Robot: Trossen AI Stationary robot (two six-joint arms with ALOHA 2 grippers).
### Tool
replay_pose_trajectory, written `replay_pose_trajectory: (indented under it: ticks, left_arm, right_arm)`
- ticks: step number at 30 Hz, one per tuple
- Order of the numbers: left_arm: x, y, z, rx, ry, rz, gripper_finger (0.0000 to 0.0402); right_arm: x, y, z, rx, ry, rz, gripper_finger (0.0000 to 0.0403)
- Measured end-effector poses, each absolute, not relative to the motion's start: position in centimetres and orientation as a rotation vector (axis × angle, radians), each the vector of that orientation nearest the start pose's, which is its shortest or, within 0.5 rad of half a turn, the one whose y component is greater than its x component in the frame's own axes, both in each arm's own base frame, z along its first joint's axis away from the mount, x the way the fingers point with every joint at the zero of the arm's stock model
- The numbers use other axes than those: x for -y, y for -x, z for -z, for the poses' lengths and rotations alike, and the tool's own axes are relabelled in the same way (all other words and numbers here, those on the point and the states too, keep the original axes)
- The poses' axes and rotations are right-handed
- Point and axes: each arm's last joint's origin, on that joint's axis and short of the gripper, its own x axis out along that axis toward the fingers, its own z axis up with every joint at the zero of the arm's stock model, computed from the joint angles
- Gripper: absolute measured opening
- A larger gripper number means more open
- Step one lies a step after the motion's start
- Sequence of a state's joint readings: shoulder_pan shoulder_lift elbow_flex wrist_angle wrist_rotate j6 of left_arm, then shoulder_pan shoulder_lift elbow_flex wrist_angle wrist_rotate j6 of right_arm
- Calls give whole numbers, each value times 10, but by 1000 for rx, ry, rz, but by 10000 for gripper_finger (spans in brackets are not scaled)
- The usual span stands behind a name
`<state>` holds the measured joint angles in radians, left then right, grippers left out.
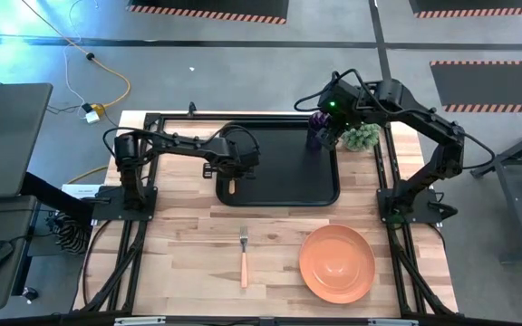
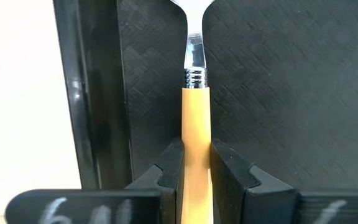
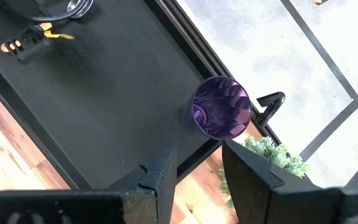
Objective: Pick and place plate/cup/fork/spoon on tray
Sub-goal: Put the yellow spoon on the left of the black serving tray, then put the orange fork on the black serving tray to the right of the yellow fork
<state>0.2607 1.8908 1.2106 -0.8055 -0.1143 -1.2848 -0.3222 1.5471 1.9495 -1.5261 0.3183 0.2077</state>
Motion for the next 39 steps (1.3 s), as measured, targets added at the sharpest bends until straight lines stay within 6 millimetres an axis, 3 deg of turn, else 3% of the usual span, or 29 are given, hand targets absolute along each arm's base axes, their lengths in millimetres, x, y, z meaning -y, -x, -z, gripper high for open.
replay_pose_trajectory:
  ticks: [7, 18, 27, 39]
  left_arm:
    - [-91, -327, -150, -1089, 1114, -1214, 48]
    - [-90, -327, -150, -1109, 1118, -1188, 99]
    - [-90, -327, -151, -1114, 1130, -1179, 105]
    - [-87, -322, -179, -1055, 1170, -1112, 106]
  right_arm:
    - [90, -241, -433, -1078, -181, 687, 122]
    - [90, -241, -433, -1078, -180, 687, 122]
    - [90, -241, -433, -1078, -180, 687, 122]
    - [90, -241, -433, -1080, -175, 683, 122]
